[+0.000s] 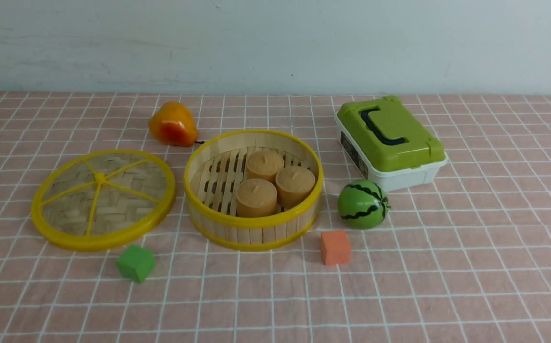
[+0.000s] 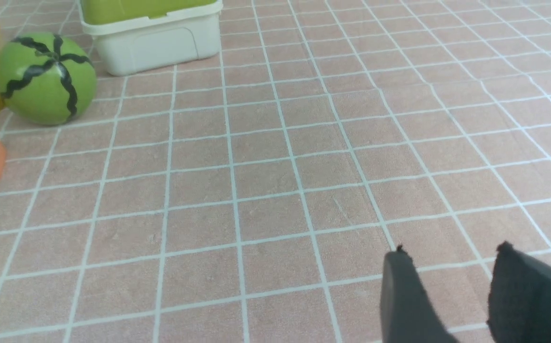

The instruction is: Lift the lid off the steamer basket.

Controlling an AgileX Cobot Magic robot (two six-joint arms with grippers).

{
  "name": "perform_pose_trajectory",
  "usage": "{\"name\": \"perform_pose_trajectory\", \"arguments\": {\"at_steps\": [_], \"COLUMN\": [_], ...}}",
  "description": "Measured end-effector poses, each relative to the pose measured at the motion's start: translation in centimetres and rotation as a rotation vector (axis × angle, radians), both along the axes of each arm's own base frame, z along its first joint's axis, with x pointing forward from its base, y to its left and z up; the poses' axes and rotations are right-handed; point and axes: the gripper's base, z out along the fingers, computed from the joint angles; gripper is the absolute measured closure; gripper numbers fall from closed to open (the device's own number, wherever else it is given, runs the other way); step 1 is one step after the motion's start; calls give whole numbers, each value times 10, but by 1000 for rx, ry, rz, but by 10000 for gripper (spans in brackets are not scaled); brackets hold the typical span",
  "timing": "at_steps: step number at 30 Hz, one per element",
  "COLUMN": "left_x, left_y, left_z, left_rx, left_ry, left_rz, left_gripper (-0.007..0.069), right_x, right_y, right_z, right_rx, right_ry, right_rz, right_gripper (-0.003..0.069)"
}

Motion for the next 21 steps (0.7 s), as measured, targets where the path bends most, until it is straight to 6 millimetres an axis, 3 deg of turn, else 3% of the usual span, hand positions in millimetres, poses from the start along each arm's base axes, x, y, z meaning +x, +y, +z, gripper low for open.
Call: {"name": "perform_pose_trajectory", "arguments": {"at_steps": [6,14,17,21], "left_x": [10,15,20,29], "left_y": [-2,6,9,11], "left_z": [-10,-22,-43,-89], "left_rx": [18,79,36,-54], "left_ry": [110,61,63,185], "left_rz": [-14,59,96,132], "left_gripper": [637,637,637,637], "right_x": [0,0,0,0], "right_y": [0,0,0,0], "right_z": [0,0,0,0], "right_rx": [0,0,0,0], "right_ry": [0,0,0,0], "right_rz": [0,0,0,0], "right_gripper": [418,418,418,418]}}
